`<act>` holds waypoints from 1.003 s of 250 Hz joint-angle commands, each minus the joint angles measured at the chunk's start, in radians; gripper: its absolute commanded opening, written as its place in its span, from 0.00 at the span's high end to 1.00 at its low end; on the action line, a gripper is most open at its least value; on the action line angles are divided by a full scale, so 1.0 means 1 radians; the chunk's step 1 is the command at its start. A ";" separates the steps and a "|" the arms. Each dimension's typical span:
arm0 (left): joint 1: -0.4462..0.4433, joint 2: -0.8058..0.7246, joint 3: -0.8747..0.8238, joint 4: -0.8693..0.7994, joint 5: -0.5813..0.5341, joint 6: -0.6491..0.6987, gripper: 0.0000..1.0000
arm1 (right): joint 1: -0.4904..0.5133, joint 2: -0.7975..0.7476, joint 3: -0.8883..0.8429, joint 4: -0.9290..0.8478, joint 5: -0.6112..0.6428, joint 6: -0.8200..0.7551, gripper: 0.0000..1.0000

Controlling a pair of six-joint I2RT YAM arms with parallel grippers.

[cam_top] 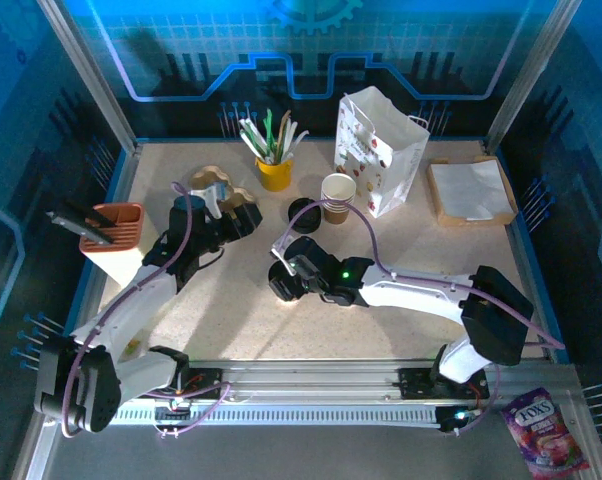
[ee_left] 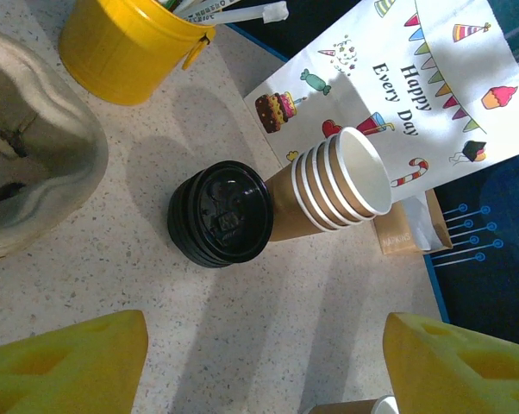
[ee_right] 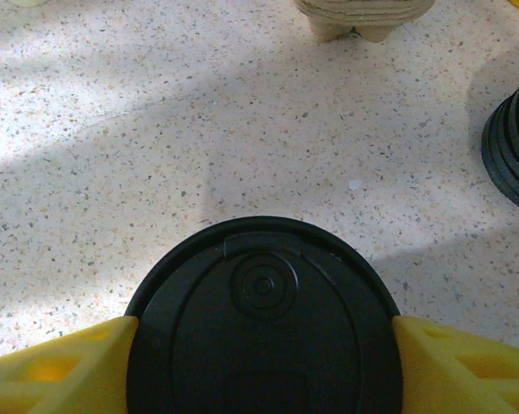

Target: Pack the takeout coffee

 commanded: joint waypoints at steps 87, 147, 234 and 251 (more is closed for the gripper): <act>0.007 -0.021 -0.020 0.049 0.024 0.018 0.27 | 0.023 0.027 0.007 0.000 0.047 -0.009 0.21; 0.007 -0.017 -0.023 0.053 0.029 0.015 0.26 | 0.025 0.015 0.016 -0.008 0.055 -0.010 0.16; -0.021 -0.024 -0.016 -0.053 0.034 0.037 0.26 | -0.005 -0.113 0.028 -0.044 -0.027 -0.016 0.10; -0.040 -0.042 -0.016 -0.106 0.025 0.053 0.25 | -0.044 -0.150 0.014 -0.059 -0.112 -0.027 0.10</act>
